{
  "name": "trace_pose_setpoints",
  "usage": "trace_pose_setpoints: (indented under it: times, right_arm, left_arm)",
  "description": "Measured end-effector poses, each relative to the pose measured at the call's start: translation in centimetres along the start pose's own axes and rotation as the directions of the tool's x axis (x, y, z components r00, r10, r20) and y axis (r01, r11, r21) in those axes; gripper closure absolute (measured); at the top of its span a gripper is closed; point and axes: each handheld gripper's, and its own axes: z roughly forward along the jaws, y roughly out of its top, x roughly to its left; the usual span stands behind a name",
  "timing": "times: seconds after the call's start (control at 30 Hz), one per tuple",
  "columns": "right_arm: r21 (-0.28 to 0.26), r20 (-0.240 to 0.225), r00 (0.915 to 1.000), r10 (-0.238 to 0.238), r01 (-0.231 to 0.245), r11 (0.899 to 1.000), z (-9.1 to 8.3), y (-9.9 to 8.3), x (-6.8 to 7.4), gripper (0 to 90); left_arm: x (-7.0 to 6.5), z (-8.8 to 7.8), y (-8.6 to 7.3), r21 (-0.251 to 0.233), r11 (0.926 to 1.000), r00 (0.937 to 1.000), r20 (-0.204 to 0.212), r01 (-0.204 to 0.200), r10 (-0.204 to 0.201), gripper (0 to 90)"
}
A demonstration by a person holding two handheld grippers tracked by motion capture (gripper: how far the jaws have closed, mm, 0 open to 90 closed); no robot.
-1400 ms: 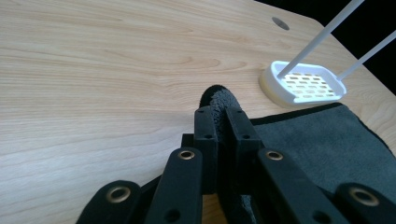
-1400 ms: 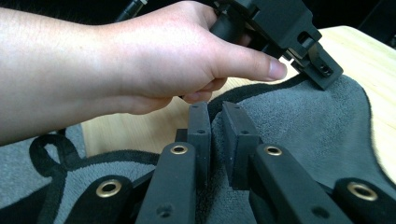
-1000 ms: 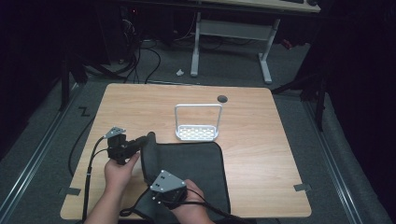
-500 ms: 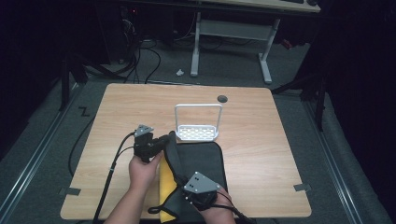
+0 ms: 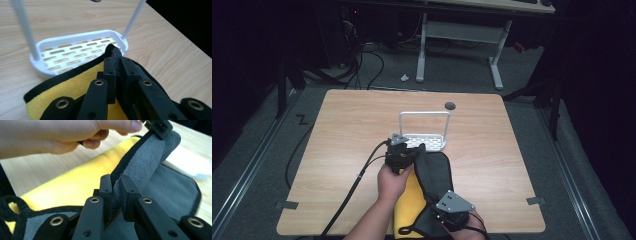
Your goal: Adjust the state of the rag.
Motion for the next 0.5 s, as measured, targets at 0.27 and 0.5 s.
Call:
trace_pose_setpoints:
  times: [0.27,0.5]
  right_arm:
    - [0.029,0.025,0.9989,0.040,-0.040,0.999,-0.9,-1.6,-1.6,81.4]
    - [0.018,0.056,0.9964,0.064,-0.065,0.998,-2.2,-2.1,-2.3,81.2]
  left_arm:
    - [-1.4,2.0,0.0,0.043,0.9991,1.0000,-0.002,-0.005,0.005,82.8]
    - [-2.1,3.1,0.0,0.047,0.9988,0.9997,0.023,-0.009,0.008,82.1]
